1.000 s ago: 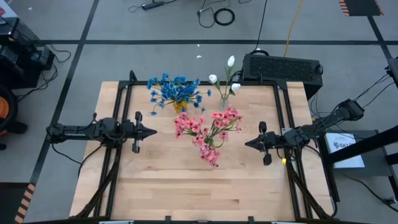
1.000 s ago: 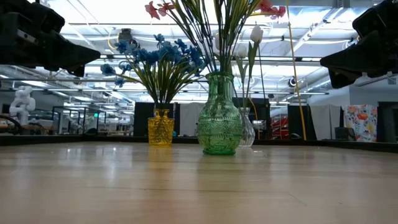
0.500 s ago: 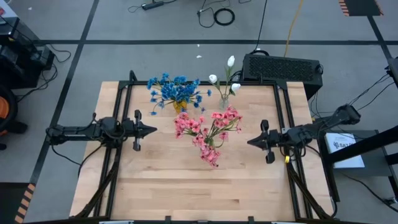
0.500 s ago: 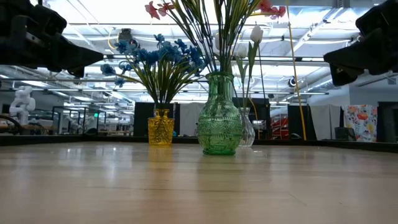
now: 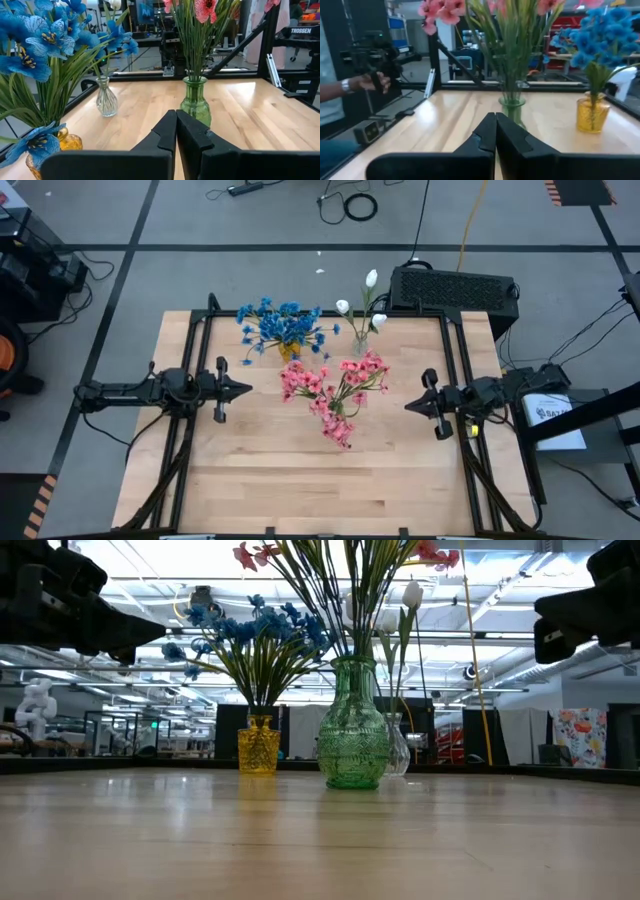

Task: Sort flowers into vase by color
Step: Return to Home Position

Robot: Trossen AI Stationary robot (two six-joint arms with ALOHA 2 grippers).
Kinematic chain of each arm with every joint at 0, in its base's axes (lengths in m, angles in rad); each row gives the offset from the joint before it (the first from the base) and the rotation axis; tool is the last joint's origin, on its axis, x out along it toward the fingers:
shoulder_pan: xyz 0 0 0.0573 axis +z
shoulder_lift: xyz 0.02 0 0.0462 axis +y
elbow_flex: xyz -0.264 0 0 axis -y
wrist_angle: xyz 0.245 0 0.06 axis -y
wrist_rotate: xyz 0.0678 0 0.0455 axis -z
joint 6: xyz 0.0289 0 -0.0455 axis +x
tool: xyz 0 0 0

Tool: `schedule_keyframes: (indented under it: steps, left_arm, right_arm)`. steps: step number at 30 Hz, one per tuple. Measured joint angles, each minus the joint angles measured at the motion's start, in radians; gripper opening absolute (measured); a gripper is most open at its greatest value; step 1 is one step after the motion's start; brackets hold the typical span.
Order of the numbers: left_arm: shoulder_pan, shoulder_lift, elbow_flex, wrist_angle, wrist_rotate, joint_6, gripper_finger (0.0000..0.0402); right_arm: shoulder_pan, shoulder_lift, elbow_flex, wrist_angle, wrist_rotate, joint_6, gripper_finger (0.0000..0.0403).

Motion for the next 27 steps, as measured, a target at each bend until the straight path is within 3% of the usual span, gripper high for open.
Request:
schedule_keyframes:
  steps: [13, 23, 27]
  left_arm:
    - [0.0, 0.0, 0.0, 0.003, -0.004, 0.0, 0.0017]
    - [0.0, 0.0, 0.0, 0.004, -0.004, 0.0, 0.0018]
    - [0.0, 0.0, 0.0, 0.004, -0.004, 0.0, 0.0018]
  right_arm:
    - [-0.198, 0.001, 0.0, -0.013, -0.161, -0.025, 0.0]
    - [-0.261, 0.001, 0.0, -0.023, -0.135, -0.015, 0.0]
    - [-0.26, 0.001, 0.0, -0.028, -0.184, -0.004, 0.0]
